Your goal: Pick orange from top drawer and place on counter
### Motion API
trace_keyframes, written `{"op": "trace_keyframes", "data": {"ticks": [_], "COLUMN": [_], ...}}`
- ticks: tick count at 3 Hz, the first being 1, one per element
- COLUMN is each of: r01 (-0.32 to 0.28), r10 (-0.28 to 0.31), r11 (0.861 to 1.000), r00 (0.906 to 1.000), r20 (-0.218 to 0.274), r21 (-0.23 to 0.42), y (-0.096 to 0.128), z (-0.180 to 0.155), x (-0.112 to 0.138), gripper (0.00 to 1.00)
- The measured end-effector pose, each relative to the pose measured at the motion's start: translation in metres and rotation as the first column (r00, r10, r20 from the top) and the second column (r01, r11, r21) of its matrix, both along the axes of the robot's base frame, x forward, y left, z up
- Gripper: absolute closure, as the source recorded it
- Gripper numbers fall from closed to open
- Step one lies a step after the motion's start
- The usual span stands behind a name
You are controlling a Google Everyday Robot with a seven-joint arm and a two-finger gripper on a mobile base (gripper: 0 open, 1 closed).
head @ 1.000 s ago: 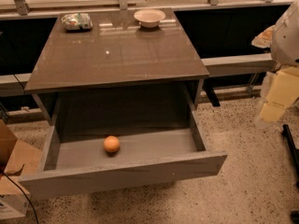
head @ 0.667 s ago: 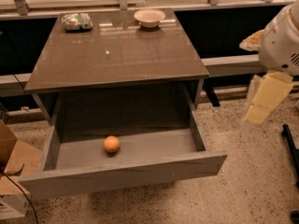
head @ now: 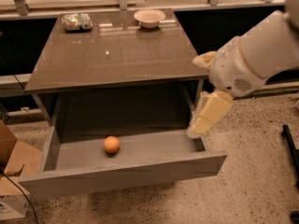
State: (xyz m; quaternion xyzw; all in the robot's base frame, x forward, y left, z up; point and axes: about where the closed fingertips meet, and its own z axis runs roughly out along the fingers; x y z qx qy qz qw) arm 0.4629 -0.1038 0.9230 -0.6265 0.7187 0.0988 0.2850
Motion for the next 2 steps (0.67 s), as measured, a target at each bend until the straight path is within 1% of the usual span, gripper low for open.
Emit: {"op": "trace_keyframes", "data": {"ticks": [1,2], "r01": [-0.029,-0.027], "r10": [0.03,0.028], "r11": [0.996,0.996], "r00": [0.9995,0.9996], "r20": [-0.006,-0.002], "r21": [0.083,0.088], "y": [0.0328,0.0343], "z": [-0.0208,-0.0207], "x": [0.0148,0.0165], "gripper": [0.0,0.0]}}
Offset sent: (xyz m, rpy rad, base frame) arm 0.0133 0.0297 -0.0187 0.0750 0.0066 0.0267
